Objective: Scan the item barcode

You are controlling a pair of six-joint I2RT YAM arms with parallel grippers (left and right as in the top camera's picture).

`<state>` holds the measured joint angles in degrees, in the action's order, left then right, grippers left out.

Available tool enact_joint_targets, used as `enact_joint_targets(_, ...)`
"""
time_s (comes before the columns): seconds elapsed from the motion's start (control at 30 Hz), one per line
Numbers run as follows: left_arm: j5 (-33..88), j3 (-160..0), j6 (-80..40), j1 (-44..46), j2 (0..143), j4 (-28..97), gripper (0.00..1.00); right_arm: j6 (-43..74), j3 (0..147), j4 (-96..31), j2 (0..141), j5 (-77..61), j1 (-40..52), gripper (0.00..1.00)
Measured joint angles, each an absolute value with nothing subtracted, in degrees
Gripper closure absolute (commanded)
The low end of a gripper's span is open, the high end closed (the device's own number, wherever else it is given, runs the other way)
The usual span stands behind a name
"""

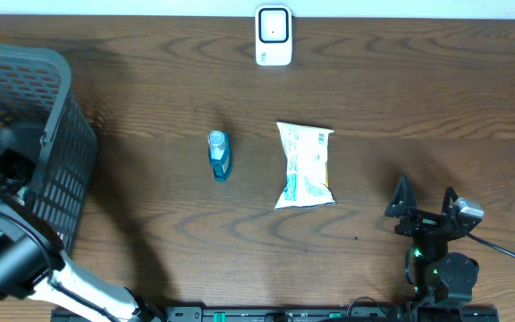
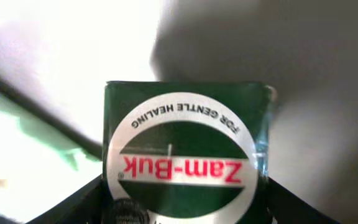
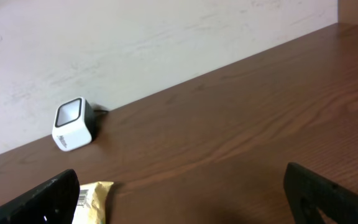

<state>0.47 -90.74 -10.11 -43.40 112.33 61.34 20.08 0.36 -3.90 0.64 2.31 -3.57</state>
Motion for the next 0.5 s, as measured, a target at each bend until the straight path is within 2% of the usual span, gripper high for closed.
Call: enact_joint_targets(0.5, 9.8, -96.0, -12.3, -41.0, 78.3, 56.9, 0.33, 20.1, 0.4, -3.9, 0.6, 2.3, -3.6, 0.01)
